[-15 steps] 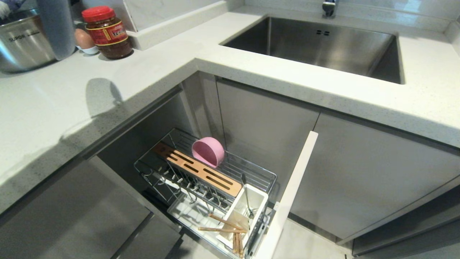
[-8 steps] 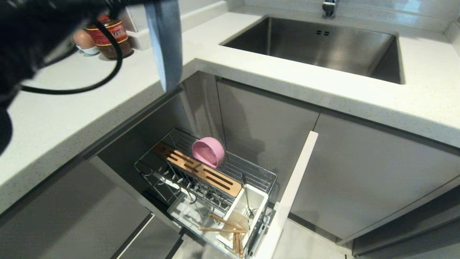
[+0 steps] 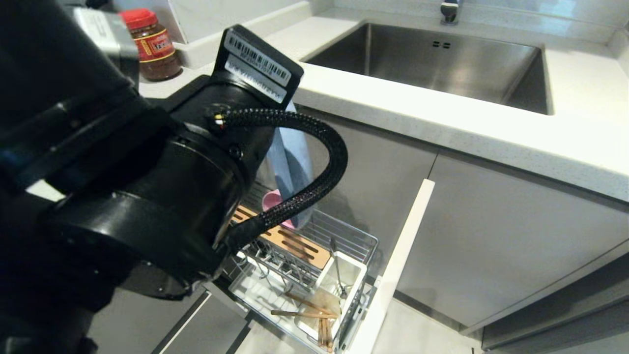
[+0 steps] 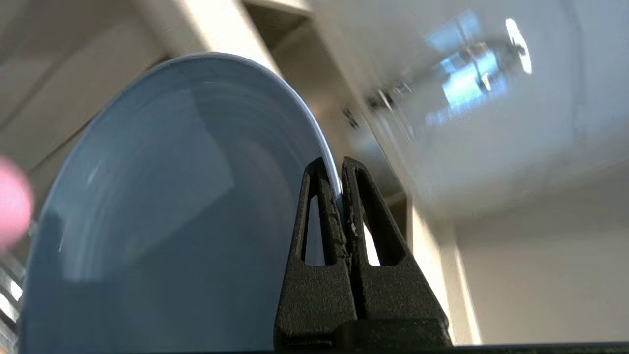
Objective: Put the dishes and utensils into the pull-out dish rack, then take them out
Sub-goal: Pick up the plate and place it in the cupboard
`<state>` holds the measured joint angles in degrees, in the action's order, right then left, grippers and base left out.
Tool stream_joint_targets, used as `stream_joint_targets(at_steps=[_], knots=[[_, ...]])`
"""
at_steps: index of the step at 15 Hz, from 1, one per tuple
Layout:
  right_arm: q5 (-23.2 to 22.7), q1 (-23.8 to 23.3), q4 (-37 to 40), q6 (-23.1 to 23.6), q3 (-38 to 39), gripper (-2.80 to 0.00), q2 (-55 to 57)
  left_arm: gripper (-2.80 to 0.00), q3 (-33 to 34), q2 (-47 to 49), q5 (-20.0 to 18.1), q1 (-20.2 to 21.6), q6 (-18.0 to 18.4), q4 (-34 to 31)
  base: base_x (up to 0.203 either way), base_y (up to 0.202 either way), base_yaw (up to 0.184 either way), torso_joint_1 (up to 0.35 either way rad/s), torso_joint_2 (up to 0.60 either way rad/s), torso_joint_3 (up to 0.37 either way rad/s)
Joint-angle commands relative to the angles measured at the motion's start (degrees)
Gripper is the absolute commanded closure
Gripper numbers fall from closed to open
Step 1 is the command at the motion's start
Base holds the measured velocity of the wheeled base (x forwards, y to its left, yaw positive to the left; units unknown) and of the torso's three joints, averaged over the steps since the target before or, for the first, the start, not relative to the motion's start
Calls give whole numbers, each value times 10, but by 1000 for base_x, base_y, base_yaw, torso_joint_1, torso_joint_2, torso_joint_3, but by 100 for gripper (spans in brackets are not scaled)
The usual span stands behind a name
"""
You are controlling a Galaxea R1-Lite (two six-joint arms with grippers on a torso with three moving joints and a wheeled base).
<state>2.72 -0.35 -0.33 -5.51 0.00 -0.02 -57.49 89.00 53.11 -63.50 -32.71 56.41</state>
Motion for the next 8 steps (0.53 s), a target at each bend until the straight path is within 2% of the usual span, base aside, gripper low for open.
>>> stream_joint_targets(at_steps=[1,4,8], knots=[[0,0,0,0,0,0,-2,0,27,-2,65,3,-48,13,0,0,0,0,0,0],[0,0,0,0,0,0,-2,0,37,-4,128,13,-118,12,0,0,0,0,0,0],[0,0,0,0,0,0,-2,0,43,-3,160,33,-130,10,0,0,0,0,0,0]])
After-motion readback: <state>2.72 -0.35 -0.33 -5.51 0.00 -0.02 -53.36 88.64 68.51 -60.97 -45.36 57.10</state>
